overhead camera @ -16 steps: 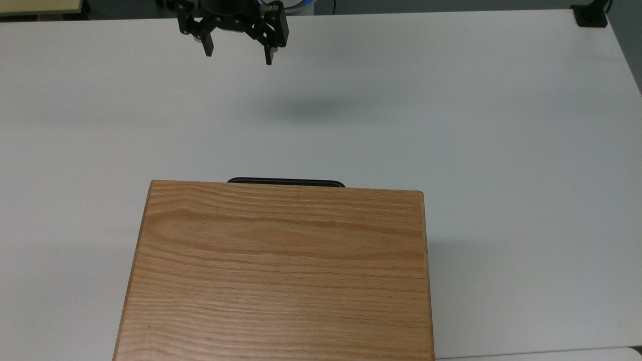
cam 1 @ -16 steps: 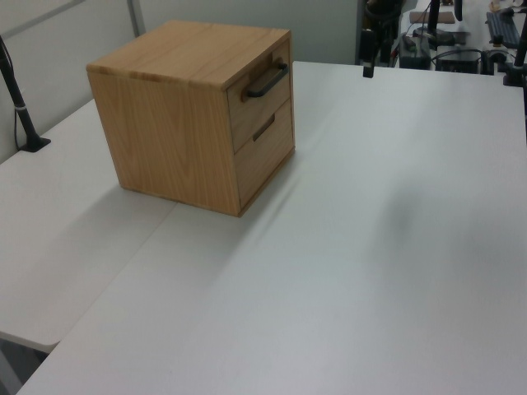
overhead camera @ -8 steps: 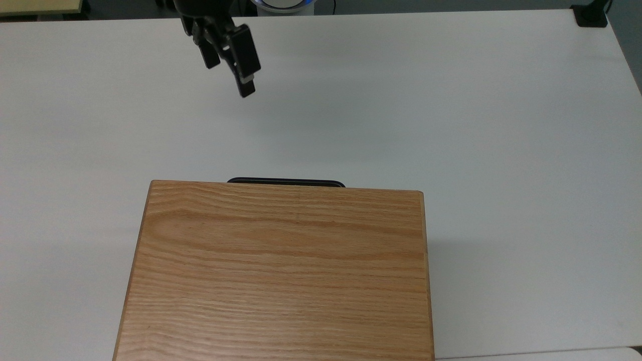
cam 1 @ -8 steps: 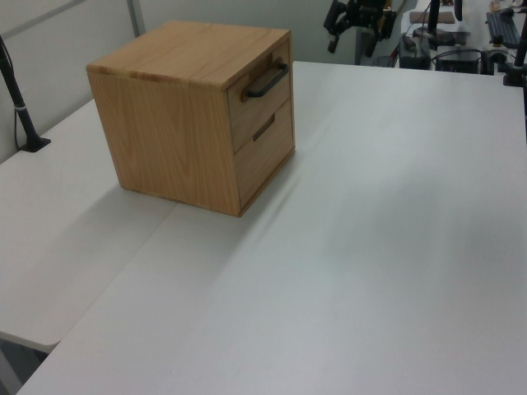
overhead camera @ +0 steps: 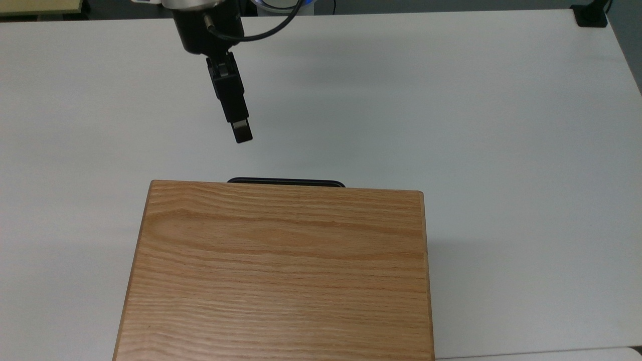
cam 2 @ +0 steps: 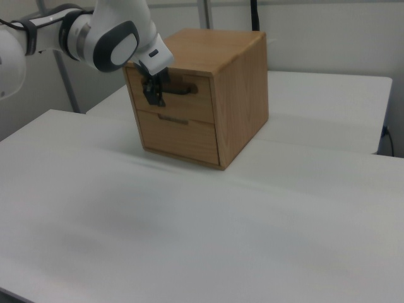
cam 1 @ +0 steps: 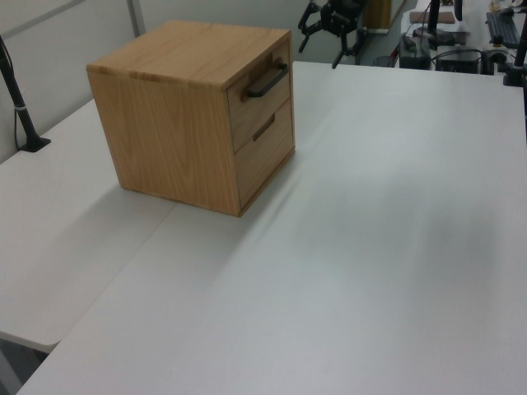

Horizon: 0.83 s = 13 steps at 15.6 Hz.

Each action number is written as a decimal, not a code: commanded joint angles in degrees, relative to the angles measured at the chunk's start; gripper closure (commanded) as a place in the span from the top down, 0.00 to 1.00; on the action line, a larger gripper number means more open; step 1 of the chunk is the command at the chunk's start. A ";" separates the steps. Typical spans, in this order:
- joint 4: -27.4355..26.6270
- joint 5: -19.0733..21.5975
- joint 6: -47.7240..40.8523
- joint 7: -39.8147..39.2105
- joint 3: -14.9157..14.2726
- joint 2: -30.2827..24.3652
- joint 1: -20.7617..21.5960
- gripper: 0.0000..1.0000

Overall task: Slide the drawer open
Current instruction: 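Lower the gripper onto the black handle of the upper drawer, then close the gripper around the black drawer handle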

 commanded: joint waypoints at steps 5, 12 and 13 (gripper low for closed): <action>-0.51 1.18 12.76 4.07 -0.30 3.57 4.90 0.71; -0.42 0.13 17.69 6.44 -0.39 6.20 7.63 0.54; -0.42 -0.05 17.70 6.44 -0.39 6.38 7.63 0.51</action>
